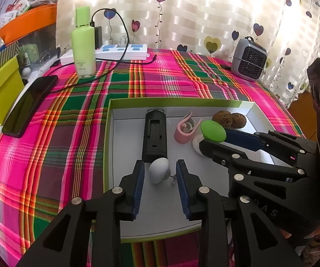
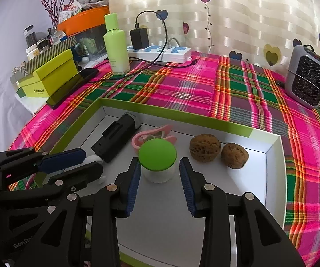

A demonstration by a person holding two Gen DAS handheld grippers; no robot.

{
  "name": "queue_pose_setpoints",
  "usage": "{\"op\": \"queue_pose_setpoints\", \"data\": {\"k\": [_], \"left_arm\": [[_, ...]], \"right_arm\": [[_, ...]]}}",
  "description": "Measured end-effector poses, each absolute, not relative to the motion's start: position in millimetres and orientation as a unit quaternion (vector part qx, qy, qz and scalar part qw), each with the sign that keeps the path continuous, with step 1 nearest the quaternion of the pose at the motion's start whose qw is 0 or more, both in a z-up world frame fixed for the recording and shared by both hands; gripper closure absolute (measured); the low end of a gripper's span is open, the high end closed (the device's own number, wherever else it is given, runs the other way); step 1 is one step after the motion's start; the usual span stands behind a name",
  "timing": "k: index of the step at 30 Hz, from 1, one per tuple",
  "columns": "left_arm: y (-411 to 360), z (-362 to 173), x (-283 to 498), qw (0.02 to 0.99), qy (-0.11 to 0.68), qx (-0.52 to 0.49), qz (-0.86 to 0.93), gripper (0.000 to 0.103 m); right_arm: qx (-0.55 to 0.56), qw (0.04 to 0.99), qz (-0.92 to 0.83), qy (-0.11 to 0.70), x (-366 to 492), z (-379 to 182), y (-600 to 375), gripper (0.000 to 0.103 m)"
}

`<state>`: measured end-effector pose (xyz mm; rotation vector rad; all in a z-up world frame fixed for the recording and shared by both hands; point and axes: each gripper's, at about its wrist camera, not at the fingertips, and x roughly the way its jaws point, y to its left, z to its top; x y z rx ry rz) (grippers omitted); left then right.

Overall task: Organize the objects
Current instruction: 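Open both grippers to set the jar and white item in the box, then withdraw both open grippers toward the pink clips beside the box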

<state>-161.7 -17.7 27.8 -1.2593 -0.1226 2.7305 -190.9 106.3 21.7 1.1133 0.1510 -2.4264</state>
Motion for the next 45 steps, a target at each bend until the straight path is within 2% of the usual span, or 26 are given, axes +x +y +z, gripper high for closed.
{"op": "queue_pose_setpoints", "data": {"k": [11, 35, 45], "left_arm": [[-18.7, 36.0, -143.9, 0.058, -0.040, -0.407, 0.911, 0.070], [-25.8, 54.5, -92.6, 0.061, -0.048, -0.386, 0.919, 0.069], [-27.3, 64.9, -61.0, 0.056, -0.020, -0.368, 0.928, 0.068]], "right_arm": [[0.399, 0.225, -0.888, 0.041, -179.5, 29.1, 114.5, 0.065], [0.377, 0.200, -0.904, 0.011, -119.2, 53.1, 121.0, 0.065], [0.365, 0.180, -0.913, -0.006, -82.1, 58.0, 125.0, 0.065]]}}
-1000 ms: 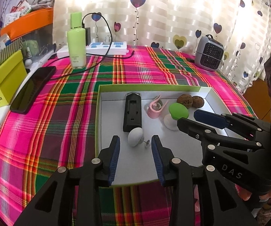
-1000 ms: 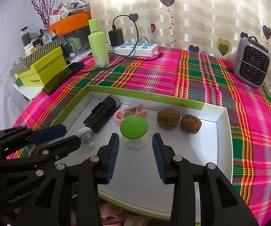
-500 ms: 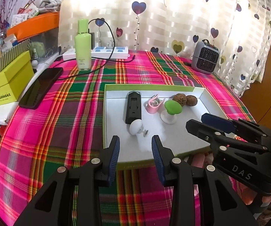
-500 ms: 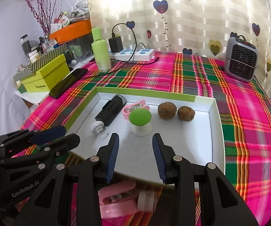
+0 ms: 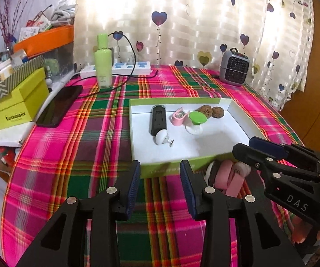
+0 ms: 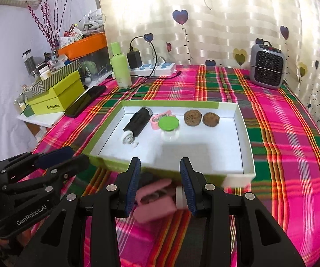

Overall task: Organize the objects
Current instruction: 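Withdraw both open grippers toward the pink clips beside the box, then close the right gripper on a pink clip beside the box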

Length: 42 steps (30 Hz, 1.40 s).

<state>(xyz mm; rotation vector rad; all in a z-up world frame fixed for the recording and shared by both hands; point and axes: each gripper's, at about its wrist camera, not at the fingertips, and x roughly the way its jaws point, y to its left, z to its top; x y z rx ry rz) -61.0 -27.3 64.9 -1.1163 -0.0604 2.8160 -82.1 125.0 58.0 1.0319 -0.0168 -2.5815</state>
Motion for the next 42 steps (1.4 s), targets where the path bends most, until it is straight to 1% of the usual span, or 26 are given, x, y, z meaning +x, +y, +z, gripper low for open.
{"op": "queue_pose_setpoints", "data": {"k": [14, 16, 17, 18, 27, 39, 42], "left_arm": [[-18.4, 61.2, -32.6, 0.065, 0.000, -0.365, 0.929, 0.067], [-16.6, 58.4, -31.4, 0.066, 0.000, -0.369, 0.927, 0.067], [-16.5, 56.6, -31.2, 0.068, -0.003, -0.371, 0.926, 0.067], [-16.7, 54.8, -31.0, 0.071, -0.007, -0.373, 0.925, 0.067], [-25.0, 37.5, -31.1, 0.086, -0.047, -0.385, 0.918, 0.066], [-22.1, 24.1, -36.1, 0.087, -0.050, -0.397, 0.912, 0.066], [-22.6, 22.6, -36.3, 0.085, -0.052, -0.400, 0.911, 0.066]], "right_arm": [[0.373, 0.153, -0.915, -0.025, -53.3, 43.7, 136.6, 0.065], [0.376, 0.148, -0.914, -0.025, -52.9, 40.2, 137.1, 0.061], [0.377, 0.147, -0.914, -0.024, -52.7, 38.6, 136.9, 0.052], [0.380, 0.148, -0.913, -0.024, -52.7, 36.4, 136.5, 0.048], [0.401, 0.141, -0.904, -0.045, -53.1, 21.8, 144.4, 0.047], [0.414, 0.158, -0.894, -0.070, -62.1, 17.3, 136.2, 0.047], [0.412, 0.156, -0.895, -0.061, -65.0, 18.4, 131.1, 0.047]]}}
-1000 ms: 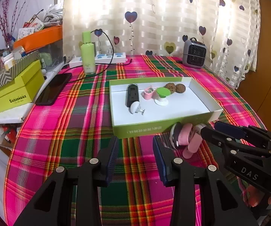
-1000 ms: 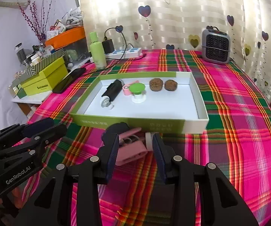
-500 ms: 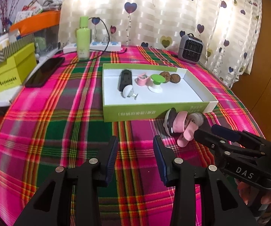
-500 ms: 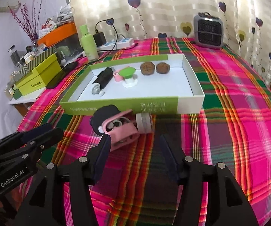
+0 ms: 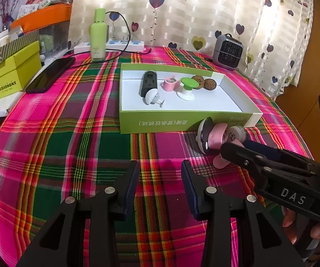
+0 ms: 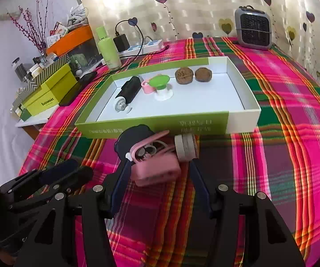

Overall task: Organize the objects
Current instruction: 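Close the right gripper on a pink clip beside the box, then lift the pink clip with the right gripper while the left gripper grasps another pink clip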

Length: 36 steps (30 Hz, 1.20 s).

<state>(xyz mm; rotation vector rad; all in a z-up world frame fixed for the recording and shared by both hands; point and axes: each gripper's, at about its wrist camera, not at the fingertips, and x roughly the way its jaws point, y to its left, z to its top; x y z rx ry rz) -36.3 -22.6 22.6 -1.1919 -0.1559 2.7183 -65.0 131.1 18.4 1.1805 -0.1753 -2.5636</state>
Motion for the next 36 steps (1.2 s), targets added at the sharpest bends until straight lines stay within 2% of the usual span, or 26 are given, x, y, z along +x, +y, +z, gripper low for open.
{"op": "queue_pose_setpoints", "data": {"k": [14, 22, 24, 34, 36], "left_arm": [[-17.2, 23.4, -36.4, 0.090, -0.048, -0.401, 0.910, 0.065], [-12.5, 25.9, -37.6, 0.092, -0.045, -0.400, 0.911, 0.065], [-11.2, 26.7, -37.4, 0.093, -0.043, -0.400, 0.911, 0.065], [-9.4, 27.9, -36.7, 0.091, -0.042, -0.401, 0.911, 0.065], [-8.5, 28.1, -37.1, 0.091, -0.042, -0.402, 0.910, 0.065]], "right_arm": [[0.415, 0.173, -0.892, -0.055, -59.4, 17.5, 133.7, 0.047], [0.417, 0.191, -0.888, -0.025, -49.4, 15.7, 129.3, 0.048], [0.418, 0.198, -0.886, -0.025, -49.0, 15.5, 129.4, 0.056], [0.429, 0.226, -0.875, -0.013, -45.8, 11.2, 127.8, 0.058], [0.430, 0.224, -0.875, -0.008, -46.2, 11.1, 129.0, 0.068]]}}
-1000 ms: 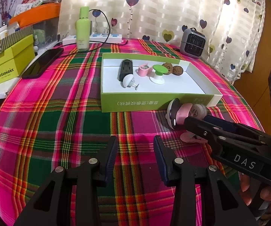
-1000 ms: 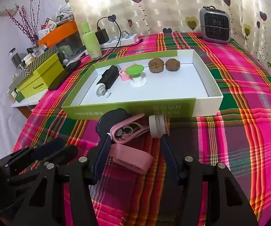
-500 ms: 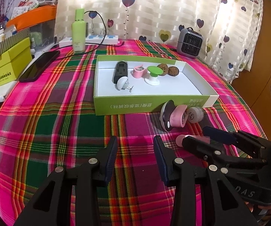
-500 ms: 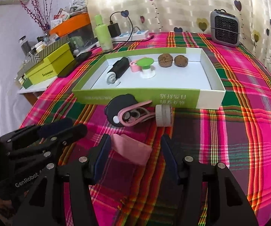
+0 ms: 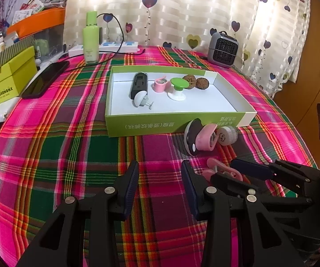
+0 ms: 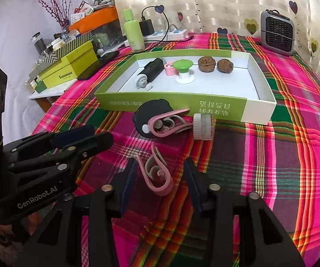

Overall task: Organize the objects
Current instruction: 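Lift the pink clip with the right gripper while the left gripper grasps another pink clip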

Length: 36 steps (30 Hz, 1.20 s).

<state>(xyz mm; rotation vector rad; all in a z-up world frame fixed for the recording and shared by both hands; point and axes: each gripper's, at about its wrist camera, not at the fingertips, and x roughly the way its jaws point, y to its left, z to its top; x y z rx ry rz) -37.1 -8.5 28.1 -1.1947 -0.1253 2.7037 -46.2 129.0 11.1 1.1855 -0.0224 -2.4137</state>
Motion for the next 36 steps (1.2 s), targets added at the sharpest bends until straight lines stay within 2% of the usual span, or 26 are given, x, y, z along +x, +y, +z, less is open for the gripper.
{"op": "queue_pose_setpoints", "data": {"k": [6, 20, 36], "left_arm": [[-6.9, 29.0, -36.9, 0.091, -0.041, -0.402, 0.910, 0.065], [26.8, 38.8, -43.8, 0.132, -0.023, -0.385, 0.913, 0.065], [57.7, 29.4, -62.8, 0.131, 0.050, -0.383, 0.913, 0.065]], "right_arm": [[0.430, 0.227, -0.874, -0.001, -46.1, 11.3, 135.6, 0.078], [0.427, 0.179, -0.886, -0.007, -39.9, 13.0, 177.2, 0.078], [0.430, 0.175, -0.885, -0.027, -41.1, 11.7, 190.0, 0.078]]}}
